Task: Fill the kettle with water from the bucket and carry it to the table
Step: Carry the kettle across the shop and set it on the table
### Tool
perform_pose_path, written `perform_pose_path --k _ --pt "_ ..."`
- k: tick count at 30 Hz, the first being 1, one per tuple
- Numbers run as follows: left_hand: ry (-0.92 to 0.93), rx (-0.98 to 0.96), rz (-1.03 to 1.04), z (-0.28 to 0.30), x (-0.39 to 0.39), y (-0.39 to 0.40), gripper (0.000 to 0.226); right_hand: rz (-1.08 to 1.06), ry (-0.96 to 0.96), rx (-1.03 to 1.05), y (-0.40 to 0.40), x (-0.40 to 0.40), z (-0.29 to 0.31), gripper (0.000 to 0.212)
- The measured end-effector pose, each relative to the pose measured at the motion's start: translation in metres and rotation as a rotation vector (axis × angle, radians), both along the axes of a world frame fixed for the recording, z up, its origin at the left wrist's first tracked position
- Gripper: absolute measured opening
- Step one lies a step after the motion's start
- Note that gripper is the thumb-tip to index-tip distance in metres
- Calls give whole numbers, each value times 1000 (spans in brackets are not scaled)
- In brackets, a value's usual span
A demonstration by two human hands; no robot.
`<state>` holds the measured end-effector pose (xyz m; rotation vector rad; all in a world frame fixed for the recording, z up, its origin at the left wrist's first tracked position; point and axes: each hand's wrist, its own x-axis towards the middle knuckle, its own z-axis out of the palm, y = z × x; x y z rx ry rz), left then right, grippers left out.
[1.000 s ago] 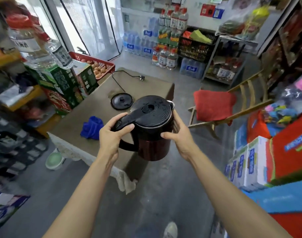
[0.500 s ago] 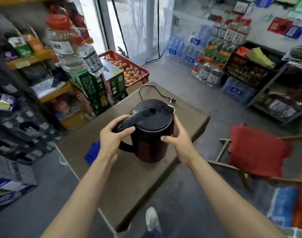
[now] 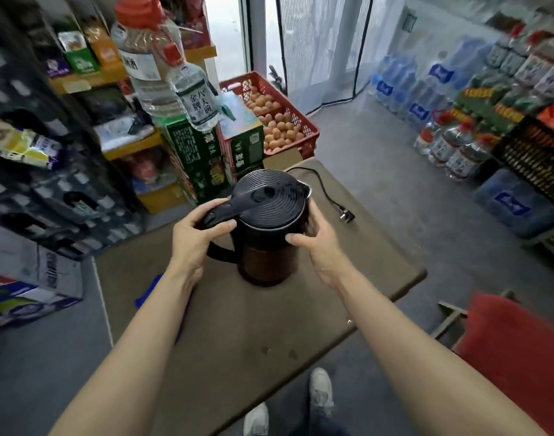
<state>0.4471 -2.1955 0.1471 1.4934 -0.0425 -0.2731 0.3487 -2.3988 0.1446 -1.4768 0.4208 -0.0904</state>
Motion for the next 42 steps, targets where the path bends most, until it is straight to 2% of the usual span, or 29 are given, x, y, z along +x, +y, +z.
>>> perform_pose_path --k 7,11,16,26,38,42 --pt "2 22 90 -14 11 -15 45 159 13 24 -35 31 -11 98" --pt "1 10 131 -17 6 -8 54 240 15 44 -37 36 -17 98" --pt "47 -34 166 -18 -9 2 54 304 12 68 -33 33 -18 97" --pt "-17 7 122 -19 -22 -9 47 243 7 56 -42 14 -23 96" --pt "-2 30 128 -33 -37 6 46 334 22 11 -41 8 -32 90" --pt "-28 85 136 -29 -38 4 43 356 -15 -75 -39 12 -36 95"
